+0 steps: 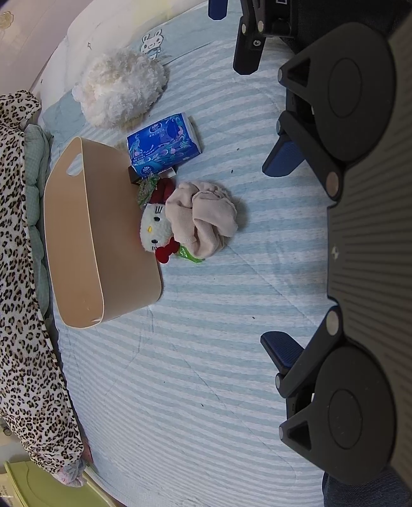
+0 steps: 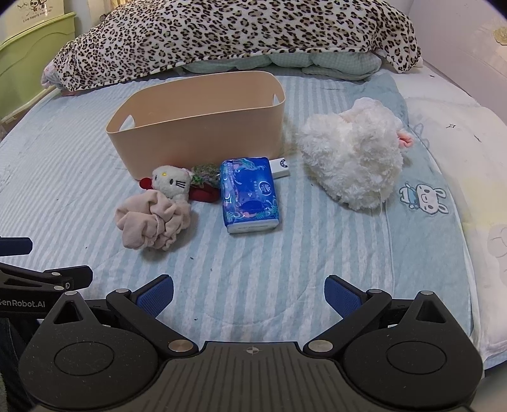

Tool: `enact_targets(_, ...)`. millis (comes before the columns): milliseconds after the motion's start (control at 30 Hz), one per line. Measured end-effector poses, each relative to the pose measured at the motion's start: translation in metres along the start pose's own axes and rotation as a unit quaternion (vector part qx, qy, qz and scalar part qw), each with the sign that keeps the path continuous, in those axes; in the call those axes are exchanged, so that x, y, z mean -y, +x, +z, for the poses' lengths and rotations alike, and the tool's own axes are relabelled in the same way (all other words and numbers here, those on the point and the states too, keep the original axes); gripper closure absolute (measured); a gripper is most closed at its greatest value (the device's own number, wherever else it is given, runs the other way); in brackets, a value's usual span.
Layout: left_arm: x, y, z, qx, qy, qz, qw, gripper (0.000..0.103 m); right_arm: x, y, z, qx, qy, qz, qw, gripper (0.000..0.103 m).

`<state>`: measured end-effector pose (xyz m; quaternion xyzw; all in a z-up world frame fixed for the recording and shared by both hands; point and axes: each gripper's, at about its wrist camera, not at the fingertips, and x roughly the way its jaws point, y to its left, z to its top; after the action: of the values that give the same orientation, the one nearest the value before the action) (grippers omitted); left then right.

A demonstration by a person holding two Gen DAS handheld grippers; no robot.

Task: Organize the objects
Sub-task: 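Move both tools toward the items lying beside the beige basket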

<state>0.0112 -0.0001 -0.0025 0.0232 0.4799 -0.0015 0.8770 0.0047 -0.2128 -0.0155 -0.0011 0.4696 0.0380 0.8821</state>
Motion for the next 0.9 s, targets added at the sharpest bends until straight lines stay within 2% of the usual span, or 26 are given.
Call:
enact_targets(233, 0.001, 0.006, 0.002, -0.003, 0.004, -0.002, 1.0, 0.0, 0.002, 0.003, 0.002, -0.004, 0.001, 0.0, 1.0, 0.0)
enact_targets(267, 0.002, 0.007, 0.002, -0.003, 0.021, -0.013, 0.9997, 0.0, 0.002, 0.004, 0.003, -0.005, 0.002, 0.0, 1.0, 0.0)
enact_targets(467, 0.005, 0.013, 0.007, -0.003, 0.044, -0.027, 0.9987, 0.0, 0.006, 0.011, 0.009, -0.008, 0.006, -0.002, 1.0, 0.0)
enact_targets(900, 0.009, 0.044, 0.029, -0.006, 0.052, -0.033, 0.9981, 0.0, 0.018, 0.04, 0.035, -0.009, 0.025, 0.0, 1.0, 0.0)
